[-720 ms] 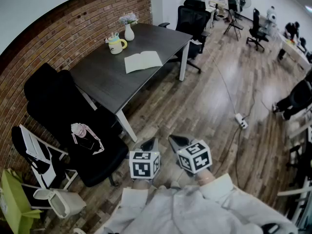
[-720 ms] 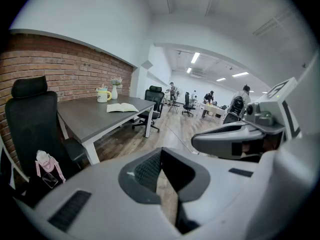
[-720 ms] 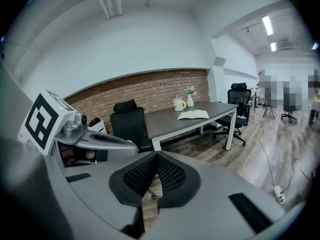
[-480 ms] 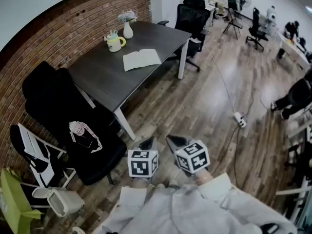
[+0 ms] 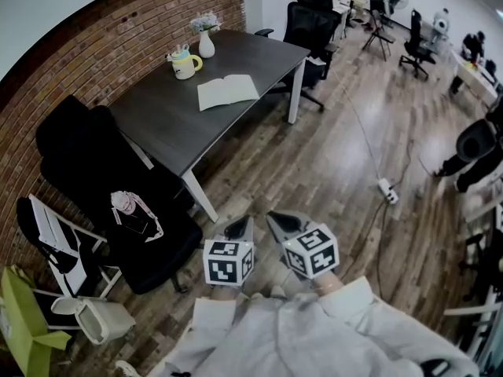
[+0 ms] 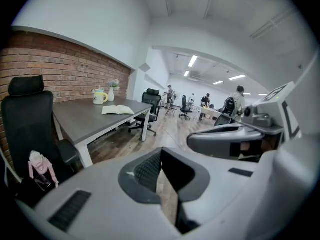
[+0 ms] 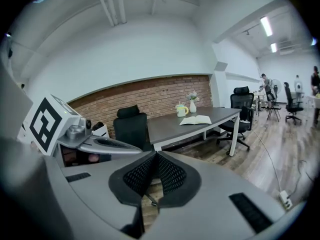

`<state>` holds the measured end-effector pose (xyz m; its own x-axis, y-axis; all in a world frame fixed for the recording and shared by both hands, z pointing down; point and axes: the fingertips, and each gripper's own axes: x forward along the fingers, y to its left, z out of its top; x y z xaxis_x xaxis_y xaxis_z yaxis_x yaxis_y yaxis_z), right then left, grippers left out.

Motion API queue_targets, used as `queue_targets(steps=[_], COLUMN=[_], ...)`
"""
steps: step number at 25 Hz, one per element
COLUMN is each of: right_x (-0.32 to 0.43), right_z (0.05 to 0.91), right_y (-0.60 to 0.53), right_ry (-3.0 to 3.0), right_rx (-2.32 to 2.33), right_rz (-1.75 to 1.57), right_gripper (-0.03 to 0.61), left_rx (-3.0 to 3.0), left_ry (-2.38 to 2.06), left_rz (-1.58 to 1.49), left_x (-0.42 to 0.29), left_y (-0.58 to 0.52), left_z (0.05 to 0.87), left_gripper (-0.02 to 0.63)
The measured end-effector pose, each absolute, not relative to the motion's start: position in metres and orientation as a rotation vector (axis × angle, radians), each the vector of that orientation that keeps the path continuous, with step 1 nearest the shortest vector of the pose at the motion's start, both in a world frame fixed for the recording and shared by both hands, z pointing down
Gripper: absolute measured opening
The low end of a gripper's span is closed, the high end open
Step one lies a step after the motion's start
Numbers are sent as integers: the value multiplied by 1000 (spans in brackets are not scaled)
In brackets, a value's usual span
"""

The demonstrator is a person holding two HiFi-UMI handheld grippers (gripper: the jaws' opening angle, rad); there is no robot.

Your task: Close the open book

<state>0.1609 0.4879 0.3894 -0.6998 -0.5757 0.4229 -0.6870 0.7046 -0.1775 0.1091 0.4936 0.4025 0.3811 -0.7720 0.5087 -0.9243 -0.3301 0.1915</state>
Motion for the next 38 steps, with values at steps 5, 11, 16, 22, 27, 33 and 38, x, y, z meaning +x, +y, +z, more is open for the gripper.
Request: queue_targets(steps=[5,11,16,22,27,33,38], right_x=[178,199,203,197,193,191,168], right_z=[383,372,376,388,396,401,402], right_y=[477,470,474,465,438,374,309], right_ry=[-2605,-2667,-2693,-2679,-2659,-2635,-2609], right_rx=[1020,1072,1028,982,1002,1051,1067], right_rz=[458,452,490,545,560,555,542], right_gripper=[8,8,8,22,89,89,89], left_rx=[2236,2214,2183,2144,2133,2175,2191], left_ry=[-1503,-1473,-1472,-1487,-1472,-1449,-1436], left_rz=[379,401,458,492,509,490,475], left_x=[117,141,153,148,138,130,105], left_y=[483,479,483,476,450,377,309], left_z=[388,402,412,417,427,424,420], left_gripper=[6,8,34,91,98,98,98])
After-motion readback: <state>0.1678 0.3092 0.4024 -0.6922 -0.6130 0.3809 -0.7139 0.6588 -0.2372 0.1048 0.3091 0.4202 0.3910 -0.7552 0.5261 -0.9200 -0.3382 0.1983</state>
